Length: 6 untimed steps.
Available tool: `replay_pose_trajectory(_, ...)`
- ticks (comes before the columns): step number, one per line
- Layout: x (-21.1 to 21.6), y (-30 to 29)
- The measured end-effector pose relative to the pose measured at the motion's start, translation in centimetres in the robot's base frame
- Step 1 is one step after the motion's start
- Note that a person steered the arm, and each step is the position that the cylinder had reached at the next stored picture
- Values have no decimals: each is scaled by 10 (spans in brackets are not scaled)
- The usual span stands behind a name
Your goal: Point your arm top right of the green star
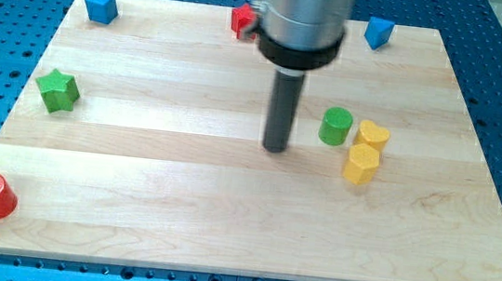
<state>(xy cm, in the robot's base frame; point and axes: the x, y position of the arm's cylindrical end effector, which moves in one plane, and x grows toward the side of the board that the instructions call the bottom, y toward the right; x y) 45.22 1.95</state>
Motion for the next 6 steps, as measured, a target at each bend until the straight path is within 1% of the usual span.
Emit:
replay_pose_trajectory(1,-55,31)
replay_pose_trajectory(2,-60,71)
replay_pose_trajectory(3,-19,71)
replay_pose_trajectory(4,-20,7)
replay_pose_trajectory(5,21,-115)
replay_pose_trajectory(6,37,-255)
